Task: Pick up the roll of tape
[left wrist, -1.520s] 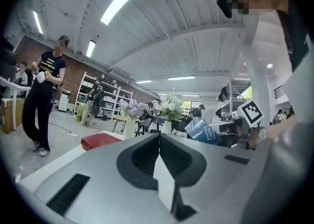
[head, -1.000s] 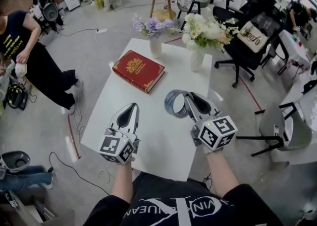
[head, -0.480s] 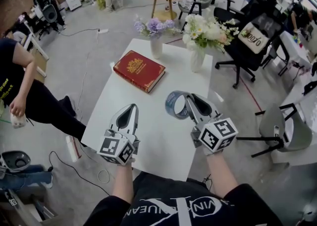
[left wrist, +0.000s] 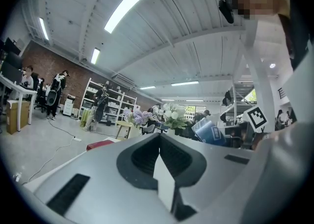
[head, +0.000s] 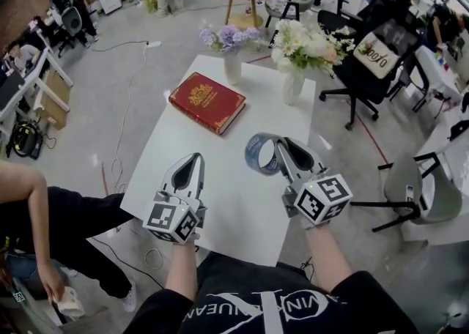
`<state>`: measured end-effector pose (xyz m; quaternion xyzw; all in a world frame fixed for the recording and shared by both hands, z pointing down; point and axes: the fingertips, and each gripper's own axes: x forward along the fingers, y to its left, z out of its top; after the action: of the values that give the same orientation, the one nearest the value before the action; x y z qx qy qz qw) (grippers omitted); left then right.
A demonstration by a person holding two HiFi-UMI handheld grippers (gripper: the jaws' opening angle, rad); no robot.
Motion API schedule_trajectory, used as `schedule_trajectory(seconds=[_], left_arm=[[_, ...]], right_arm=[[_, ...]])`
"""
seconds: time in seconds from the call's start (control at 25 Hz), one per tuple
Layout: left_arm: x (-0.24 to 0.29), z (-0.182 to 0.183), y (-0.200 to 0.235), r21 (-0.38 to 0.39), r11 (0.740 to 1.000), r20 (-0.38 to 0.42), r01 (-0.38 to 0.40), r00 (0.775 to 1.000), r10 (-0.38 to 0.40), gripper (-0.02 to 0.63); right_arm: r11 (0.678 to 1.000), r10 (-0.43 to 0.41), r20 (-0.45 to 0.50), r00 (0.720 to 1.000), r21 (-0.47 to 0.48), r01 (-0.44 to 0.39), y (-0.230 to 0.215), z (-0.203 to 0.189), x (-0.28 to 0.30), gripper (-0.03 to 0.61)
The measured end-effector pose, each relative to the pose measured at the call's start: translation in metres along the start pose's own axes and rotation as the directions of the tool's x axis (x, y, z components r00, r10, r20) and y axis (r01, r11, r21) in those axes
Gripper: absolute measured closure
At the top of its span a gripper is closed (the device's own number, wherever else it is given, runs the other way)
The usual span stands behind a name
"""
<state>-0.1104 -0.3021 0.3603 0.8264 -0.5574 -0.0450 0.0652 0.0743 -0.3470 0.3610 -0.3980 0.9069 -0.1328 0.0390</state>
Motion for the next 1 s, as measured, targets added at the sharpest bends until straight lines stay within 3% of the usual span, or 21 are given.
schedule_trajectory(seconds=[1.0], left_arm=[[-0.0077,0.0001,0.0056,-0.011,1.0,-0.009,-0.004,1.0,0.004,0.609]], right_arm=[[1.0,0.004,0.012,1.0,0.014,-0.004,0.0068,-0.0007,-0.0014,0.515]])
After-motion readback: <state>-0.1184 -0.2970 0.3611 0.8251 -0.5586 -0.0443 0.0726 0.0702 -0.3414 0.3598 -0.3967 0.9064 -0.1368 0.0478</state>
